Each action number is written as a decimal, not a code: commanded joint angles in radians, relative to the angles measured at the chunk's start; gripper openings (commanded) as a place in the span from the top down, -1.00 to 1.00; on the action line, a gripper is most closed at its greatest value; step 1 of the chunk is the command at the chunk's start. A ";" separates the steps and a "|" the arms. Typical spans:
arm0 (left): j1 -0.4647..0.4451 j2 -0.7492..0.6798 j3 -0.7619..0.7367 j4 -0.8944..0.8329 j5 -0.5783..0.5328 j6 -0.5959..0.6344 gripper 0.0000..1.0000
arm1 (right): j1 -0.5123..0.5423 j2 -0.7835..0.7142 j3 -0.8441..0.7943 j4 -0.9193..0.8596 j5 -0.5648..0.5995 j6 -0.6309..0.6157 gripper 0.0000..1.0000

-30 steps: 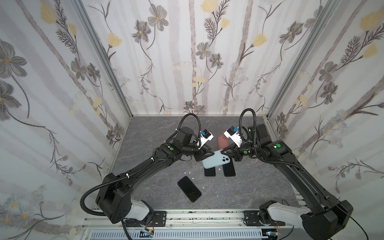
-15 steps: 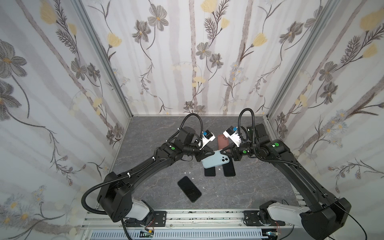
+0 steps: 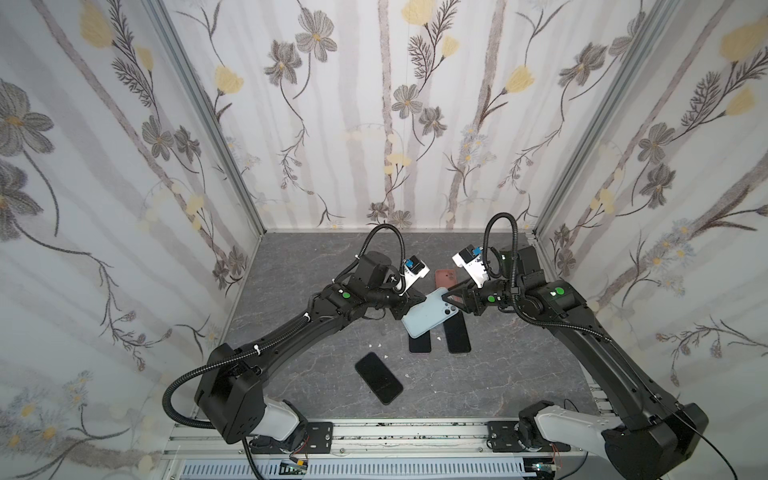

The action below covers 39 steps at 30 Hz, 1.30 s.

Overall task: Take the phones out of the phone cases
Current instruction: 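Grip the light blue case with the left gripper while the right gripper opens, then lower the light blue case beside the pink case while the right gripper draws back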

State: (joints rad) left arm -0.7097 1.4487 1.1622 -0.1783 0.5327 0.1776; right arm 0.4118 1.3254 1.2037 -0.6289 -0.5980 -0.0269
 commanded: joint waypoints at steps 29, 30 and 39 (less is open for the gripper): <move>0.023 0.570 0.336 0.082 -0.732 -0.822 1.00 | -0.026 0.016 -0.394 0.748 0.548 0.502 -0.99; 0.026 0.579 0.340 0.082 -0.724 -0.821 1.00 | -0.026 0.034 -0.393 0.761 0.538 0.508 -0.99; 0.059 0.660 0.380 0.068 -0.650 -0.803 1.00 | -0.030 0.233 -0.305 0.770 0.464 0.556 -0.99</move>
State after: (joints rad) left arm -0.6579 2.0930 1.5230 -0.1165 -0.1390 -0.6094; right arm 0.3832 1.5272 0.8772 0.1009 -0.1001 0.4988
